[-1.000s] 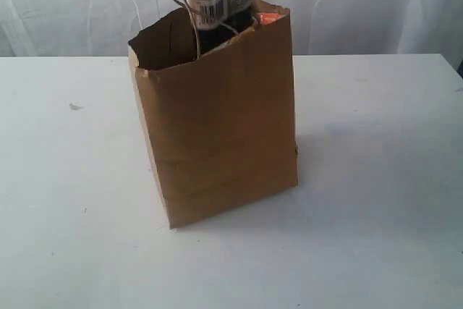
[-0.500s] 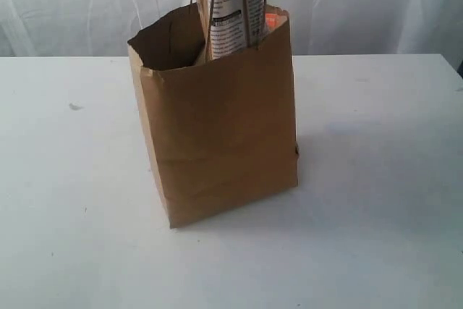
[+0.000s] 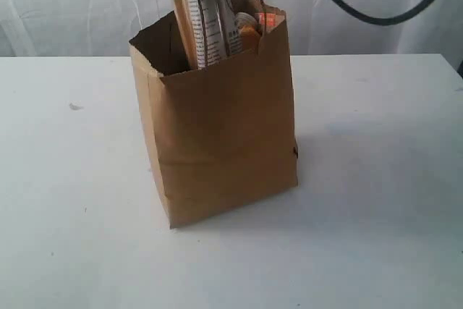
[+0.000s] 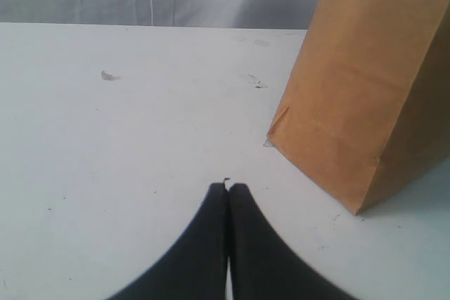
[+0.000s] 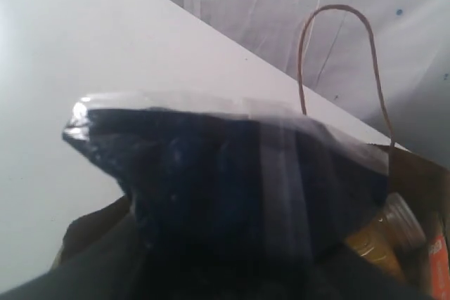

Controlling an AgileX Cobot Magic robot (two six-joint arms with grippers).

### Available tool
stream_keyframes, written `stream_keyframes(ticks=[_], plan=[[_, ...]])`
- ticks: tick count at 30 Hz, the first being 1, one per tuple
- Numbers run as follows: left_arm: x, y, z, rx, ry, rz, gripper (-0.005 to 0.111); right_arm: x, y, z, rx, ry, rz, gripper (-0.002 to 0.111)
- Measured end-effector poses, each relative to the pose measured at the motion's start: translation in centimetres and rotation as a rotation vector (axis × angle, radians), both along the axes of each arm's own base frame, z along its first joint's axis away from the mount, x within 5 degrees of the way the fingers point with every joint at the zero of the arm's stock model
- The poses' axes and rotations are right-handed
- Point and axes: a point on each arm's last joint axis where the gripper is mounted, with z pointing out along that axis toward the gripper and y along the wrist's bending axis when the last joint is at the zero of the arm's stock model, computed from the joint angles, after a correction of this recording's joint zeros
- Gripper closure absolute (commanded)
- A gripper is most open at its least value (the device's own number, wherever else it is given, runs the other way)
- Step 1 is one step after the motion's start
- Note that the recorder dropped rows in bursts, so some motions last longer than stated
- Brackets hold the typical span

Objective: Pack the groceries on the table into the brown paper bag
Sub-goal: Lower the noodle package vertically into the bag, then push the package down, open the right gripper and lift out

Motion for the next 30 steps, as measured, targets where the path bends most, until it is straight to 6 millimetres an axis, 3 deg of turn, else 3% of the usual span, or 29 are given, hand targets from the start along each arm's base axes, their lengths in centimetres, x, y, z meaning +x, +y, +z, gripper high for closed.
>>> stream_keyframes(ticks=[5, 11, 18, 25, 27, 30], plan=[[0.0, 0.0, 0.0, 0.000, 0.000, 0.000, 0.107, -0.5, -0.5, -0.7, 0.014, -0.014, -0.007, 0.108], [0.0, 0.0, 0.0, 0.000, 0.000, 0.000, 0.107, -0.6, -0.7, -3.8, 0.010, -0.006, -0.018, 0.108], [0.0, 0.0, 0.0, 0.000, 0.000, 0.000, 0.107, -0.7, -0.8, -6.0, 0.009, -0.006, -0.026, 0.108], [0.0, 0.0, 0.0, 0.000, 0.000, 0.000, 0.107, -0.9, -1.0, -5.9, 0.013, -0.011, -0.027, 0.107], [0.0, 0.0, 0.0, 0.000, 0.000, 0.000, 0.107, -1.1, -1.1, -5.9, 0.008, -0.005, -0.026, 0.101], [0.0, 0.0, 0.0, 0.000, 0.000, 0.000, 0.107, -1.3, -1.2, -5.8, -0.001, 0.006, -0.024, 0.081]])
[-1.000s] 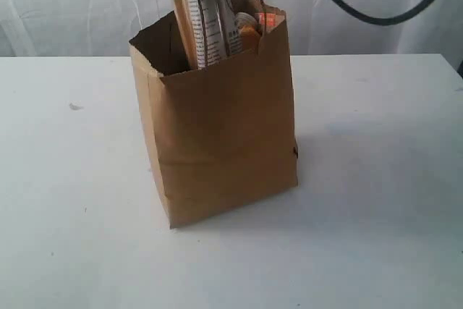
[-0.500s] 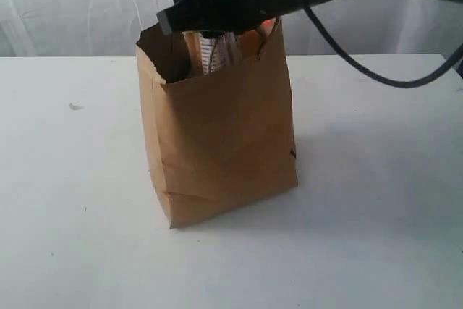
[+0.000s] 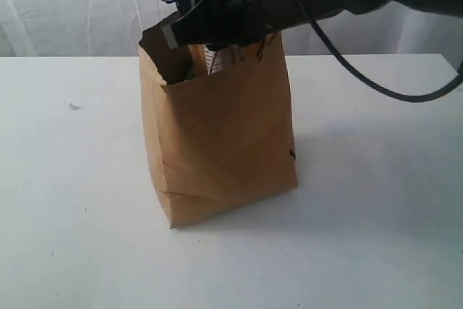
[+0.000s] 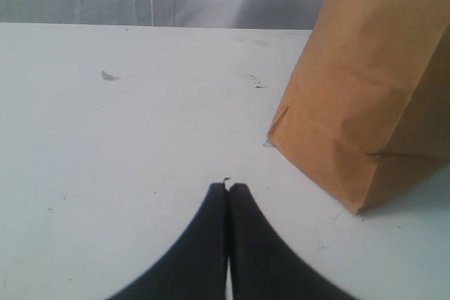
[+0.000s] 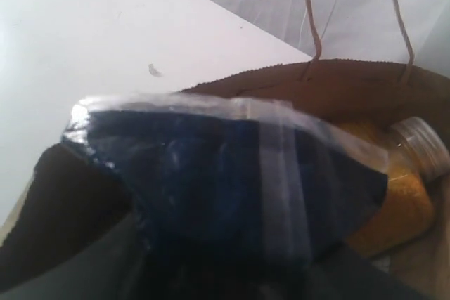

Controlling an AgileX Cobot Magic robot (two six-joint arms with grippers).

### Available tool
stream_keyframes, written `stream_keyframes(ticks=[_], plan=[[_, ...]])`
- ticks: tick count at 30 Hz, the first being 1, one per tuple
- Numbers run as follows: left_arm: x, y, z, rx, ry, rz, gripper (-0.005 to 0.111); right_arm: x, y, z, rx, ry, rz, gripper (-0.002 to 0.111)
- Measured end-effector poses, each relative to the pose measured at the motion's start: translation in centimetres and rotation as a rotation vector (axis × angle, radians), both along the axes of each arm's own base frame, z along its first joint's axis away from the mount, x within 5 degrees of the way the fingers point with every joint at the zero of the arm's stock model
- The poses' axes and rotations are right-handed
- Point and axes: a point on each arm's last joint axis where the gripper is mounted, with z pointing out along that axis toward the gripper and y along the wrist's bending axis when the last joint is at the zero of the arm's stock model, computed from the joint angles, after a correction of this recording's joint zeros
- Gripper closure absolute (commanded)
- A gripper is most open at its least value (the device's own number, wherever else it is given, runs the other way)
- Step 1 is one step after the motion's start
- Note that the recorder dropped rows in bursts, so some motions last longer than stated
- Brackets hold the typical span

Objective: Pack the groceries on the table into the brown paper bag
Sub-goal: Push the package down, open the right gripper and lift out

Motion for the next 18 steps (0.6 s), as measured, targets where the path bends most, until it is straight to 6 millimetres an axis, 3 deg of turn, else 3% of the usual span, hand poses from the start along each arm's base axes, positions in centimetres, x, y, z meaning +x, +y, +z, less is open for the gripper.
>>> stream_keyframes(ticks=[3, 5, 18], plan=[[0.0, 0.0, 0.0, 0.000, 0.000, 0.000, 0.107, -0.2, -0.1, -0.1, -0.018, 0.023, 0.003, 0.056], [0.0, 0.0, 0.0, 0.000, 0.000, 0.000, 0.107, -0.4, -0.3, -0.3, -0.038, 0.050, 0.006, 0.046], [0.0, 0.0, 0.0, 0.000, 0.000, 0.000, 0.107, -2.0, -1.4, 2.0, -0.016, 0.034, 0.010, 0.040]])
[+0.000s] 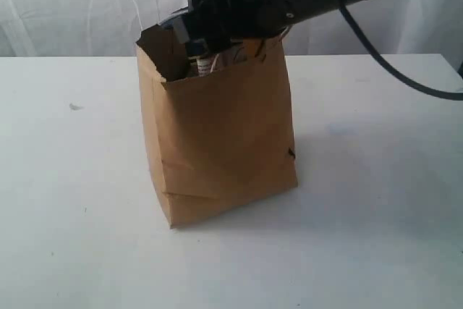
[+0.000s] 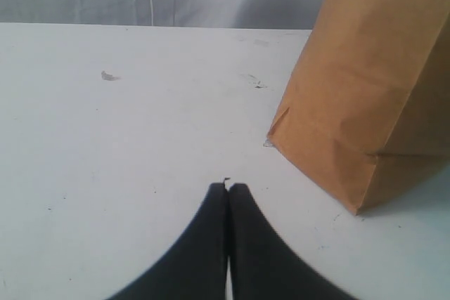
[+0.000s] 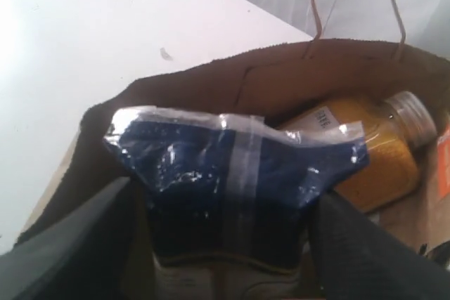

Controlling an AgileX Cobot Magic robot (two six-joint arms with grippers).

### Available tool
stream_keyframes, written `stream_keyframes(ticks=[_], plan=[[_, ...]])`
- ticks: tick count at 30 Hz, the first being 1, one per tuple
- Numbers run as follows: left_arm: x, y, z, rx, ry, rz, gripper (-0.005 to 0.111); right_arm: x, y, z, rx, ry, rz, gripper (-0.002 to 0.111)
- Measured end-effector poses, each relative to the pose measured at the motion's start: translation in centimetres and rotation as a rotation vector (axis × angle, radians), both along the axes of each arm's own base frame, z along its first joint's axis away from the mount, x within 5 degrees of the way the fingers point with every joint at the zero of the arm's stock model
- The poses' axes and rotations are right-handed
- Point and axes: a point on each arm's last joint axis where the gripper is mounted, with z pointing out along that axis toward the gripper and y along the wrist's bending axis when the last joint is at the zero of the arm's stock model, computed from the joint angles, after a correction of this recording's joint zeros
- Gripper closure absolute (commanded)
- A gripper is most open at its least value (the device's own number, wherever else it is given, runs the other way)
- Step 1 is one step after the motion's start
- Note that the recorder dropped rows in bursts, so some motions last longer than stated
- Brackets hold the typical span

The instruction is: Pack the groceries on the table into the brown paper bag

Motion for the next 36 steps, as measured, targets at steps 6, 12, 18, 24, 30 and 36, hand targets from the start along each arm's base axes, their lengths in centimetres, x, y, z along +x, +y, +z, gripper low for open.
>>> stream_keyframes(ticks=[6, 12, 18, 24, 30, 36], plan=[[0.0, 0.0, 0.0, 0.000, 0.000, 0.000, 0.107, -1.1, -0.9, 2.1, 0.047, -0.059, -0.002, 0.032], [0.0, 0.0, 0.0, 0.000, 0.000, 0.000, 0.107, -2.2, -1.8, 3.9, 0.078, -0.117, 0.004, 0.032], [0.0, 0.0, 0.0, 0.000, 0.000, 0.000, 0.107, -3.8, -3.1, 6.2, 0.129, -0.191, 0.004, 0.037], [0.0, 0.0, 0.0, 0.000, 0.000, 0.000, 0.107, -6.2, -5.0, 8.6, 0.168, -0.239, 0.007, 0.066], [0.0, 0.0, 0.0, 0.000, -0.001, 0.000, 0.107, -9.4, -7.1, 8.9, 0.197, -0.204, 0.032, 0.108], [0.0, 0.0, 0.0, 0.000, -0.001, 0.000, 0.107, -13.0, -9.1, 6.9, 0.281, -0.126, 0.071, 0.108]])
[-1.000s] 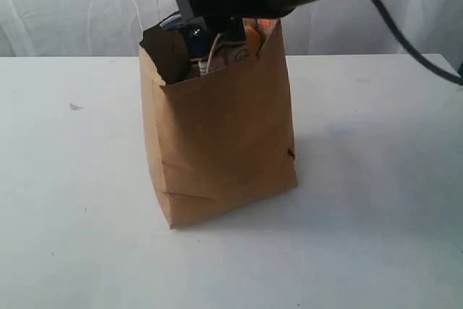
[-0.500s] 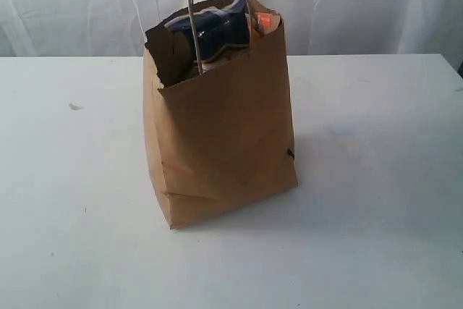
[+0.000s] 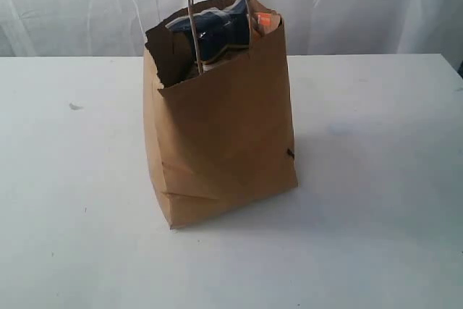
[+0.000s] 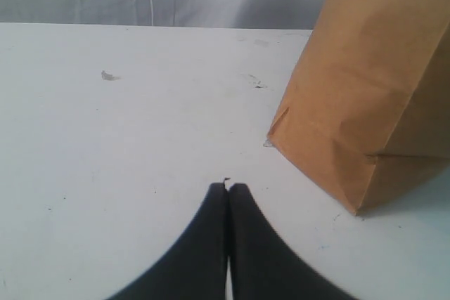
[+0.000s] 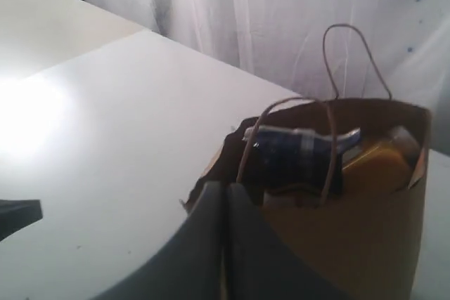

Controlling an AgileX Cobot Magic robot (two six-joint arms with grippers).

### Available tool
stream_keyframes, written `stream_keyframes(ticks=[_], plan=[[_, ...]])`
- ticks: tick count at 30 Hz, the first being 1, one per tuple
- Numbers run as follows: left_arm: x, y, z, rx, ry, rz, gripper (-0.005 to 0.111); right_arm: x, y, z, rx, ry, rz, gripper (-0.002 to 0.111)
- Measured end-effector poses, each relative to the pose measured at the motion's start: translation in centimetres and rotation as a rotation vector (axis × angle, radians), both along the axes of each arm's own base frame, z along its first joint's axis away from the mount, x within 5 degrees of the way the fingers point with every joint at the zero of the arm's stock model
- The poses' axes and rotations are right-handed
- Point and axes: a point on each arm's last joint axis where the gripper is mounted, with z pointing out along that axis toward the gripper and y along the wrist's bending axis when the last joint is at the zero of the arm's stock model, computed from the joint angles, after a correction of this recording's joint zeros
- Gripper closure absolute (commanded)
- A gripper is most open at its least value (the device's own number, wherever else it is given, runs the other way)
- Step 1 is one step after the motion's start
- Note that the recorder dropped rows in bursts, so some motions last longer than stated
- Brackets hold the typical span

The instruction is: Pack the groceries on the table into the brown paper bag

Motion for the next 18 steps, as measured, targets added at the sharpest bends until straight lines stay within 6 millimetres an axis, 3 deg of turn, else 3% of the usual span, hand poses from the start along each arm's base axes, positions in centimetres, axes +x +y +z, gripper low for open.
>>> stream_keyframes(ticks=[7, 14, 18], plan=[[0.0, 0.0, 0.0, 0.000, 0.000, 0.000, 0.107, -4.6, -3.0, -4.3, 0.013, 0.096, 0.046, 0.108], [0.0, 0.0, 0.0, 0.000, 0.000, 0.000, 0.107, -8.2, -5.8, -3.2, 0.083, 0.005, 0.060, 0.108], [0.0, 0.0, 0.0, 0.000, 0.000, 0.000, 0.107, -8.1, -5.8, -4.4, 0.043, 0.008, 0.051, 0.108]])
